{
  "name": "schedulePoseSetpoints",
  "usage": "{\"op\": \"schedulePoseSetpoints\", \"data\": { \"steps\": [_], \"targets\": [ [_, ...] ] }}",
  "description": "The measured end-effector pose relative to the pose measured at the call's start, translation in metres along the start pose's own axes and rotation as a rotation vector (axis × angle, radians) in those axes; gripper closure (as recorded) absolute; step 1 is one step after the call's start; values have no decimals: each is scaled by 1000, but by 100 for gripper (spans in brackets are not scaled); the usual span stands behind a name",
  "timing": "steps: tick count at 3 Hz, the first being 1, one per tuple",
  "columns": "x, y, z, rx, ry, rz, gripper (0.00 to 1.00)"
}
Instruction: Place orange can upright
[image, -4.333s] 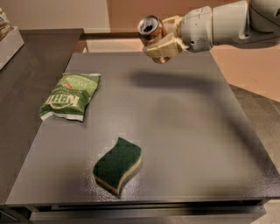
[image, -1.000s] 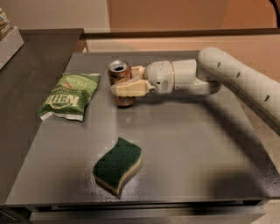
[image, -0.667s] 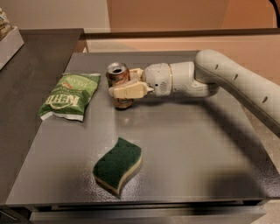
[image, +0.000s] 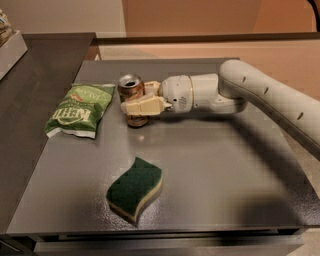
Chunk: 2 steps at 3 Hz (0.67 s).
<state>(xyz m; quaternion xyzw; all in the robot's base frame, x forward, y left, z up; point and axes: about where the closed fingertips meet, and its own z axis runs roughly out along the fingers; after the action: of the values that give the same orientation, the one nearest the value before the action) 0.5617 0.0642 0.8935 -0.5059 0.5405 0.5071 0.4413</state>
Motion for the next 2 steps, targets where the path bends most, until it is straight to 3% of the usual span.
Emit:
{"op": "schedulePoseSetpoints", "data": {
  "steps": [2],
  "targets": [
    [-2, 2, 5, -10, 0, -3, 12]
  ]
}}
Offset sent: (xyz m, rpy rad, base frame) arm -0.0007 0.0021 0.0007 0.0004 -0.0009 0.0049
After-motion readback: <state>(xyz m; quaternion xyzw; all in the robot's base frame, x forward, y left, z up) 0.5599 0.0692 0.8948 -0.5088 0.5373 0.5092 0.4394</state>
